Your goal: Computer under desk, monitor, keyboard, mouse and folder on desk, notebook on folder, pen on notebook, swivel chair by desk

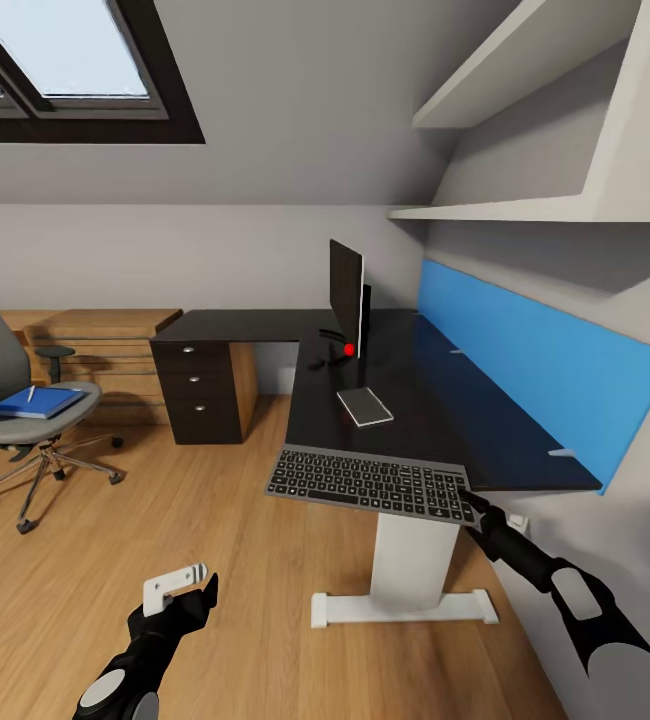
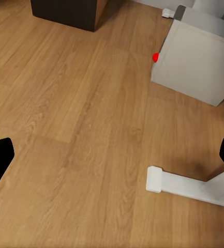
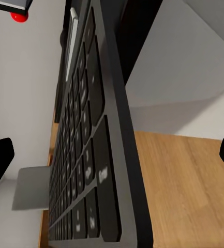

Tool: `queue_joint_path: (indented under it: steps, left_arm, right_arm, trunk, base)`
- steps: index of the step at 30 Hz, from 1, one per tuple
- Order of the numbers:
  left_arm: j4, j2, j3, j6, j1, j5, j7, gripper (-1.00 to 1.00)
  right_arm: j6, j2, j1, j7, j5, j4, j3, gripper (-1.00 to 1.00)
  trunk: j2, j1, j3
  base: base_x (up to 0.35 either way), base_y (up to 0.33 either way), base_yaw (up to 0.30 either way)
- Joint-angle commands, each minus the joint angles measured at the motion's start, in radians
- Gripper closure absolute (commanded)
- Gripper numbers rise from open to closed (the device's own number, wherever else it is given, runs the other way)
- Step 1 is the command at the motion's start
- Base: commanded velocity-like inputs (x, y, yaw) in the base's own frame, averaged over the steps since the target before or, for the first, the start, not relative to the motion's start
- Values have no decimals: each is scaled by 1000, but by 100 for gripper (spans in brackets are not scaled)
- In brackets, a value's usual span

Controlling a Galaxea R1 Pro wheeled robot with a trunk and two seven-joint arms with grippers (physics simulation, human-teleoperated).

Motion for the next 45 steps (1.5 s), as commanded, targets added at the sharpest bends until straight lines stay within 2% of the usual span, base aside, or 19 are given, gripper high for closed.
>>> queue_joint_path:
  steps: [1,6,11,16,39,40,45]
  left_arm:
    - [-2,0,-1,3,0,11,9,-100]
    - [-2,0,-1,3,0,11,9,-100]
    - [-2,0,-1,3,0,11,9,-100]
    - [-2,0,-1,3,0,11,9,-100]
    - [-2,0,-1,3,0,11,9,-100]
    - [-2,0,-1,3,0,11,9,-100]
    - [-2,0,-1,3,0,11,9,-100]
  right_arm:
    - [7,1,-1,1,-2,0,-4,-100]
    - [7,2,-1,2,1,1,-3,-100]
    - [8,28,-1,2,4,1,-3,-100]
    - [9,41,-1,1,4,1,-4,-100]
    - [13,45,-1,0,13,1,-1,-100]
    - [14,45,-1,0,13,1,-1,100]
    - [16,46,-1,0,16,1,-1,100]
  trunk:
    - [0,0,-1]
    - [0,0,-1]
    - [0,0,-1]
    - [0,0,-1]
    - [0,0,-1]
    - [0,0,-1]
    - [0,0,-1]
  base:
    - [0,0,0]
    - [0,0,0]
    - [0,0,0]
    - [0,0,0]
    - [0,0,0]
    - [0,0,0]
    - [0,0,0]
